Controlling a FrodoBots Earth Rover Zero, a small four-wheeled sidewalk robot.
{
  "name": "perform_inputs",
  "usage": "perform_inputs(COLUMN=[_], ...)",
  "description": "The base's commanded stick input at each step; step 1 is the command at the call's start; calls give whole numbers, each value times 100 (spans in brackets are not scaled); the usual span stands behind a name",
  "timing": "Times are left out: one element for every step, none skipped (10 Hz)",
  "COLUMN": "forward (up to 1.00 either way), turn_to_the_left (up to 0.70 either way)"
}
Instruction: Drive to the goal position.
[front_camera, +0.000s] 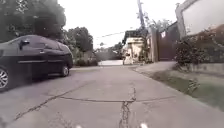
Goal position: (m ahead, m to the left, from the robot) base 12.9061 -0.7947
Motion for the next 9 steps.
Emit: perform_inputs(forward=[100, 100, 100, 100, 100, 100, 100, 100, 100], turn_to_the_left=[-9, -27, -27, -27, -27, -27, 0, 0, 0])
